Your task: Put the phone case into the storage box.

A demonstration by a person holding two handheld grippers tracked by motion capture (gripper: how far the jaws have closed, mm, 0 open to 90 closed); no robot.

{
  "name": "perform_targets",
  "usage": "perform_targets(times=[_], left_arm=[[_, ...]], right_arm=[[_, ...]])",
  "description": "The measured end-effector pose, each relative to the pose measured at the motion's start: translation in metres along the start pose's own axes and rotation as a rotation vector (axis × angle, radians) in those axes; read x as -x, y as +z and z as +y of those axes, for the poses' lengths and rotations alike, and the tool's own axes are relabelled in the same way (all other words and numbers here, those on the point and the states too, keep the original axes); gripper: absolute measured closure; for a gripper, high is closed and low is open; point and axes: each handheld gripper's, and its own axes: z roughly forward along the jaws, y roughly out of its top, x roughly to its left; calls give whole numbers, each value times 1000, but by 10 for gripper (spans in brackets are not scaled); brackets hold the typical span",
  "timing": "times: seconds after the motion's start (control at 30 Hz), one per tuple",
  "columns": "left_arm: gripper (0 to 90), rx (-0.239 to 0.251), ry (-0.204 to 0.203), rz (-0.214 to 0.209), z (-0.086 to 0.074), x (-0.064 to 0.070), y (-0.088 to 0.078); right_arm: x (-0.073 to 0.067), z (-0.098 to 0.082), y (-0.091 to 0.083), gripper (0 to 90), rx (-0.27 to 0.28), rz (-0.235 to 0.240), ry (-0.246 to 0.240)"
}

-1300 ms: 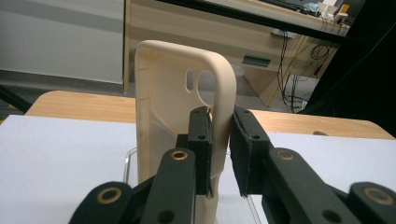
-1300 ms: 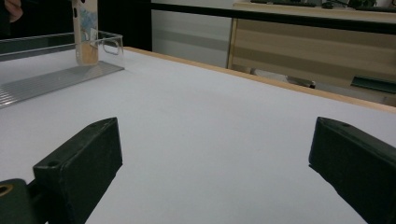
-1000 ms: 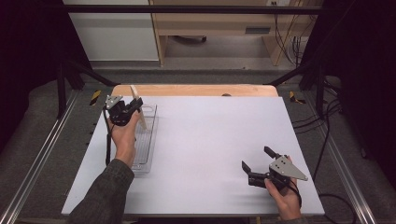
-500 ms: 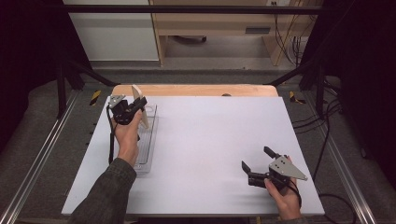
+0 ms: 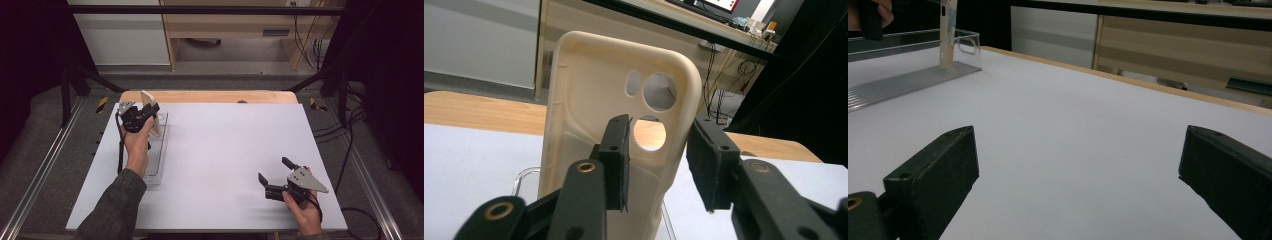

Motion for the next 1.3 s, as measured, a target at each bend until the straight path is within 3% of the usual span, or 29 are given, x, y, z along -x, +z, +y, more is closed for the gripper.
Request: perform_targets(times=[0.57, 0.6, 0.7, 0.73, 0.87, 0.97, 1.3], left_arm=[[345, -2, -29, 41, -4, -6, 9], [283, 0, -23, 52, -5, -6, 10], [208, -6, -16, 38, -4, -6, 12], [183, -12, -2, 23, -3, -4, 13], [166, -7, 43, 25, 0, 1, 13], [169, -1, 50, 18, 1, 3, 13], [187, 0, 128, 7, 7, 7, 3]], right_arm=[[0, -1, 1, 27, -7, 1, 4], [0, -1, 1, 27, -7, 1, 3], [0, -1, 1, 27, -9, 2, 4], [0, -2, 1, 28, -11, 2, 3], [0, -2, 2, 27, -12, 2, 2], [0, -2, 2, 27, -13, 2, 2], [0, -1, 1, 27, -12, 2, 1]])
